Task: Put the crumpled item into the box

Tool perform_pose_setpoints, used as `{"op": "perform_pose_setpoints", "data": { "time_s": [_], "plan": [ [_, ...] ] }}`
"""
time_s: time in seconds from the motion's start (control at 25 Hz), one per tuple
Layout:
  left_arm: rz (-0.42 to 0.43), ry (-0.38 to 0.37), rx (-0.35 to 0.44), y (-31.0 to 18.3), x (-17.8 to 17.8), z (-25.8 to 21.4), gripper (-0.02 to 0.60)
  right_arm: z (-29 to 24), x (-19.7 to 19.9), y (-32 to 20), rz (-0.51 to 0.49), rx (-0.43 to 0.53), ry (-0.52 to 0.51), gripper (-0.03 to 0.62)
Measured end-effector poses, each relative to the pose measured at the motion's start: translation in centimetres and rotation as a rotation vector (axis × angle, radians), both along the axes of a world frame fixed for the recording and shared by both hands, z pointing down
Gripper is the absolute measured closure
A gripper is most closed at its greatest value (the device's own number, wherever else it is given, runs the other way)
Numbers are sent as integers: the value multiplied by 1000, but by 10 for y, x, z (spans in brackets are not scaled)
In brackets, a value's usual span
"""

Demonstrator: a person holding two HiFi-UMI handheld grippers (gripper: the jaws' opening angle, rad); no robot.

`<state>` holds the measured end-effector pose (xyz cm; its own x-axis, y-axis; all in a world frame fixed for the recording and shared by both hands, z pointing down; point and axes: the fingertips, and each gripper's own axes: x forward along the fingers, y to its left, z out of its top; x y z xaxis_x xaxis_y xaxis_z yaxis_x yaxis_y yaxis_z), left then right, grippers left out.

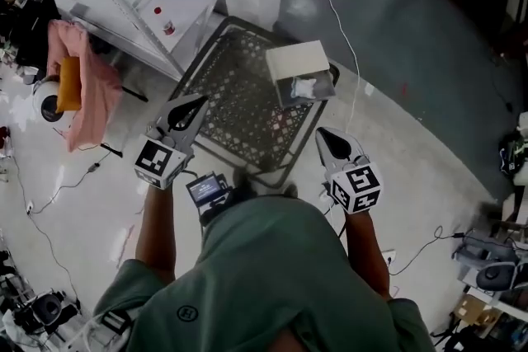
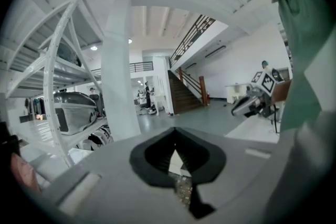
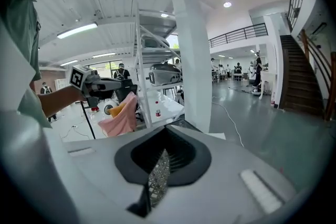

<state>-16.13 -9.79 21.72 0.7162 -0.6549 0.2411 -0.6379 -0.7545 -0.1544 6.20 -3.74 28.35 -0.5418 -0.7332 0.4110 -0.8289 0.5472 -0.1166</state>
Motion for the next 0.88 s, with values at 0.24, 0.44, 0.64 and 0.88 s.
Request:
{"op": "perform_pose_setpoints", "data": {
  "time_s": [0.24,0.44,0.64,0.88],
  "plan": [
    [-36,16,20,20,-16,-18,580,-29,-9,5,-35,54,7,589],
    [-45,24,53,22,-18,-32,580,-40,-6,-2,-45,77,14,589],
    [-43,37,55,17,-15,-36,580,-39,-5,-7,-53,58,26,589],
    [-38,43,53,5,-8,-30,579,-32,2,-18,-51,47,37,589]
  ]
}}
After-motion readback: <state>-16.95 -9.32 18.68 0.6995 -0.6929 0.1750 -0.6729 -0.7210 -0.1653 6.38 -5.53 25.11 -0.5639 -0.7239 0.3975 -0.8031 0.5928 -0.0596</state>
